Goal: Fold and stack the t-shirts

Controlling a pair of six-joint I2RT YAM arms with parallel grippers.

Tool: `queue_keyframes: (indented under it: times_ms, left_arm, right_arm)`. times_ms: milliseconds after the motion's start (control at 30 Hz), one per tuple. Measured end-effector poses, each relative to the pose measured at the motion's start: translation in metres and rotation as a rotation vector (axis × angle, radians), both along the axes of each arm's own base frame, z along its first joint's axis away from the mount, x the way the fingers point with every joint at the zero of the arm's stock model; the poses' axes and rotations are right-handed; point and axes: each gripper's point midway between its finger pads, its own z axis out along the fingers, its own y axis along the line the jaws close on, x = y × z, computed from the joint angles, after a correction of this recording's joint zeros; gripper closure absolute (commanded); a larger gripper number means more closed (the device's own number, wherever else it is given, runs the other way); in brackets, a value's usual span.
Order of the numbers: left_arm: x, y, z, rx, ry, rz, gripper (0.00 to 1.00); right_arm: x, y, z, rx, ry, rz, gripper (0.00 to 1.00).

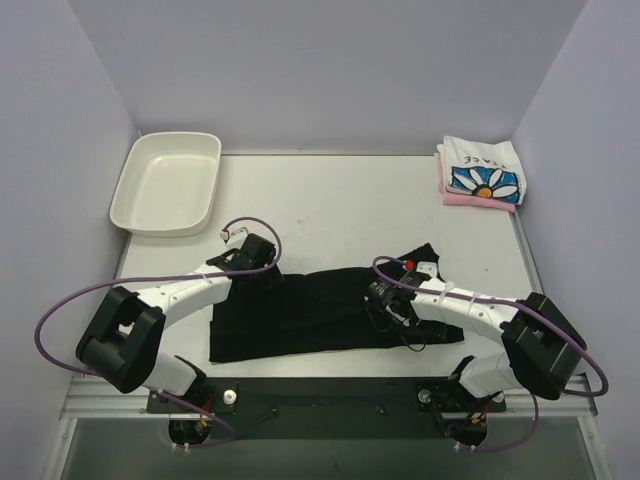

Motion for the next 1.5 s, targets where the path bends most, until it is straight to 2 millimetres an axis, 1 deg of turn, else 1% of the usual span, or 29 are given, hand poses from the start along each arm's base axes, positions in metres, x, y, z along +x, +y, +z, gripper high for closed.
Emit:
queue_keyframes:
  times_ms: [67,100,233,433,567,700,767,800,867,900,933,967,1033,1133,1167,1200,1233,1300,1367,1433,1500]
  left_arm:
    - [0.000,0.000,-0.001,0.000,0.001,0.000,0.16]
    - [-0.001,0.000,-0.001,0.001,0.002,0.000,0.16]
    - [-0.003,0.002,-0.005,0.005,0.009,0.001,0.16]
    - [-0.004,0.002,-0.006,0.004,0.010,0.003,0.16]
    - [-0.004,0.002,-0.006,0.004,0.010,0.002,0.16]
    - [-0.005,0.001,-0.006,0.005,0.010,-0.001,0.16]
    - [-0.005,0.001,-0.006,0.005,0.010,-0.002,0.16]
    - [-0.005,0.001,-0.006,0.005,0.010,-0.002,0.16]
    - [-0.005,0.001,-0.006,0.005,0.010,-0.002,0.16]
    - [-0.005,0.001,-0.006,0.005,0.010,-0.002,0.16]
    - [-0.005,0.001,-0.006,0.005,0.011,-0.003,0.16]
    - [-0.005,0.001,-0.005,0.006,0.011,-0.004,0.16]
    - [-0.004,0.001,-0.003,0.012,0.013,-0.014,0.16]
    - [0.001,-0.005,0.006,0.016,0.014,-0.042,0.16]
    - [0.005,-0.009,0.012,0.021,0.023,-0.062,0.16]
    - [0.008,-0.012,0.015,0.022,0.024,-0.074,0.16]
    - [0.011,-0.015,0.018,0.027,0.027,-0.086,0.16]
    - [0.014,-0.021,0.025,0.033,0.033,-0.114,0.16]
    - [0.012,-0.023,0.029,0.038,0.039,-0.133,0.16]
    - [0.004,-0.021,0.030,0.045,0.057,-0.148,0.16]
    - [-0.003,-0.019,0.032,0.045,0.070,-0.160,0.16]
  right_arm:
    - [-0.004,0.002,0.000,0.000,-0.002,0.003,0.35]
    - [-0.006,0.002,0.000,0.002,-0.003,0.002,0.37]
    - [-0.019,0.002,0.002,0.005,-0.007,0.009,0.37]
    - [-0.036,0.003,0.016,0.033,-0.037,0.030,0.37]
    - [-0.046,-0.002,0.026,0.047,-0.056,0.026,0.37]
    - [-0.053,-0.008,0.034,0.050,-0.069,0.022,0.38]
    - [-0.051,-0.007,0.042,0.048,-0.088,0.018,0.37]
    - [-0.049,-0.005,0.047,0.052,-0.099,0.018,0.34]
    - [-0.038,0.001,0.059,0.071,-0.150,0.024,0.29]
    - [-0.031,0.007,0.067,0.088,-0.183,0.043,0.24]
    - [-0.025,0.012,0.073,0.104,-0.208,0.056,0.24]
    - [-0.015,0.020,0.081,0.136,-0.252,0.075,0.24]
    - [0.003,0.032,0.091,0.188,-0.296,0.102,0.24]
    - [0.034,0.041,0.096,0.244,-0.339,0.088,0.24]
    - [0.049,0.044,0.095,0.261,-0.348,0.082,0.24]
    - [0.055,0.047,0.094,0.265,-0.349,0.086,0.24]
    - [0.066,0.048,0.091,0.269,-0.341,0.081,0.24]
    - [0.086,0.059,0.081,0.295,-0.317,0.091,0.24]
    - [0.101,0.071,0.068,0.319,-0.286,0.119,0.24]
    - [0.109,0.083,0.054,0.348,-0.250,0.152,0.24]
    - [0.116,0.094,0.046,0.396,-0.230,0.174,0.24]
